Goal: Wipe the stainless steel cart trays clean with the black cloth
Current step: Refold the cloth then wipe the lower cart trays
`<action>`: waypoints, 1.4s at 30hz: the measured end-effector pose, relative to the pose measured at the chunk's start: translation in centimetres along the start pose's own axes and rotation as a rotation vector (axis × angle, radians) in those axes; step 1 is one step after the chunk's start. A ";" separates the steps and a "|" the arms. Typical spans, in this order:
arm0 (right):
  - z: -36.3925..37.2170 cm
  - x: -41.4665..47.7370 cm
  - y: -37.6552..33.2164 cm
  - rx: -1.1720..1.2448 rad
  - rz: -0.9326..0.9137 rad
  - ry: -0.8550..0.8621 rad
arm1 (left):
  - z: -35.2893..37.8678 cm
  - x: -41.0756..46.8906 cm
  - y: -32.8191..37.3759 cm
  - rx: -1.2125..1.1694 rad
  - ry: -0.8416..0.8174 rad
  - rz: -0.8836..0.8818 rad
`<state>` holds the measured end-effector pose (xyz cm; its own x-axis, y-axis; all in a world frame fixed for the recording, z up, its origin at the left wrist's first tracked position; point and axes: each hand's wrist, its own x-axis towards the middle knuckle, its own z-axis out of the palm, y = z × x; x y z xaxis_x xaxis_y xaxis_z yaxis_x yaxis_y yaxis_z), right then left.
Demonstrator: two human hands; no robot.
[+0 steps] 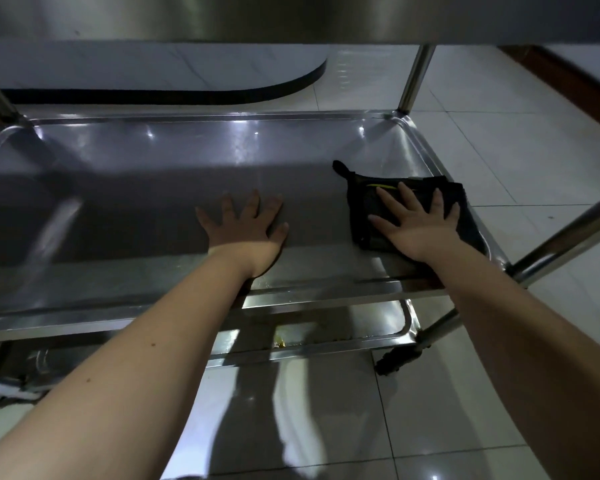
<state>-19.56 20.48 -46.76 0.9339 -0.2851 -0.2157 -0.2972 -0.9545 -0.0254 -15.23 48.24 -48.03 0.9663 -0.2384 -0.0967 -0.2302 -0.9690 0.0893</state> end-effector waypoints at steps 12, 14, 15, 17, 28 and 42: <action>-0.9 4.1 -1.5 0.066 -0.037 0.054 | 0.2 0.6 0.0 0.006 0.007 0.006; -0.6 1.7 0.1 0.041 -0.049 0.022 | 0.1 0.6 0.0 0.009 0.002 0.002; -0.3 0.2 1.0 0.022 -0.049 0.020 | 0.1 0.6 0.1 0.008 0.001 -0.002; 0.5 -2.7 2.6 -0.009 -0.052 0.039 | 0.0 0.5 0.3 0.007 -0.001 -0.006; 1.2 -4.4 3.0 0.013 -0.015 0.070 | -1.0 0.6 0.1 -0.042 -0.076 0.056; 0.6 -5.1 1.5 0.035 0.027 0.011 | -1.2 -3.6 -10.1 0.016 -0.038 0.061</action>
<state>-24.88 20.59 -46.28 0.9276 -0.3115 -0.2062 -0.3287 -0.9429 -0.0540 -16.25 58.95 -47.40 0.9454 -0.2990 -0.1294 -0.2905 -0.9535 0.0807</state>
